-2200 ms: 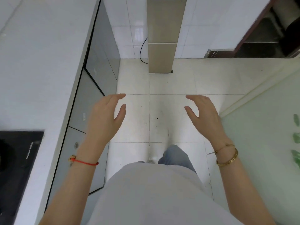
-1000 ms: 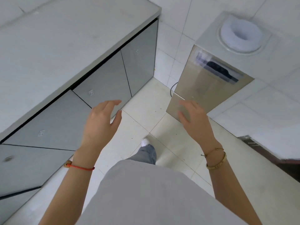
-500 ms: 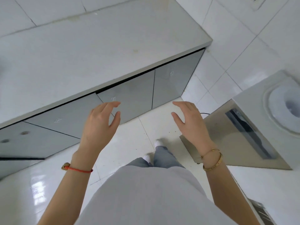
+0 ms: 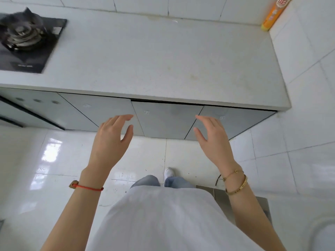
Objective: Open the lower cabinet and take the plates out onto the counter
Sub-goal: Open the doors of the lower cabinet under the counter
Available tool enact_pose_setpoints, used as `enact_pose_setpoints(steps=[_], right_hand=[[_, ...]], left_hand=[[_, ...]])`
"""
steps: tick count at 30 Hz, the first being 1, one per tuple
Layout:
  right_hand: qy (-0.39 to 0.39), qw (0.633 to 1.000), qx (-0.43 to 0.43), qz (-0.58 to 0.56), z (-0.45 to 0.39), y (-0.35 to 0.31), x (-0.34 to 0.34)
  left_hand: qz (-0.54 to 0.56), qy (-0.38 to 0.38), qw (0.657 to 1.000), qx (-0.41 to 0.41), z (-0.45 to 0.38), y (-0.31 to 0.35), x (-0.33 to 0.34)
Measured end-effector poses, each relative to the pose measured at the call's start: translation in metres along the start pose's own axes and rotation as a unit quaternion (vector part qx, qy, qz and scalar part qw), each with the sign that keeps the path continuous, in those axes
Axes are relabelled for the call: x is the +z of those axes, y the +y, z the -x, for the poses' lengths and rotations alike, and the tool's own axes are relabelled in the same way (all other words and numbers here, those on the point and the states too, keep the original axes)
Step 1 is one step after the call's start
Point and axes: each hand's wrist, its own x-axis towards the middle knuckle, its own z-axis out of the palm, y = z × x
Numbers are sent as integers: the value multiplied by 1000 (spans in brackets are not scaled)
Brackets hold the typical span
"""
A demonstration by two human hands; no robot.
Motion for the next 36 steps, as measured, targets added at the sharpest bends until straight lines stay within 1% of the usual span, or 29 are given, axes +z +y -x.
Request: enact_pose_setpoints(steps=[7,13,18,21,25,31,36], right_hand=[[-53,996,-63,-19,-38,0,15],[-94,991,-92,-11,-71,-16,42],[-105,989,-104,-7,-101,-38,67],[-96,989,-110,-7,-119,-52,82],[-84,990,-117,-11,-139,-66,101],[-98,988,-119,-4,-156,-70,116],[-111,985,-132,2,-163,-55,134]], left_hand=[[-16,55,995,-87,7,-1,9],[-26,70,988,-136,-9,-29,8],[-39,68,986,-144,-30,-64,3],[-46,55,986,-151,-43,-86,-1],[-48,55,985,-156,-60,-111,-2],[-55,57,984,-157,-77,-126,0],[-70,56,982,-164,-74,-133,20]])
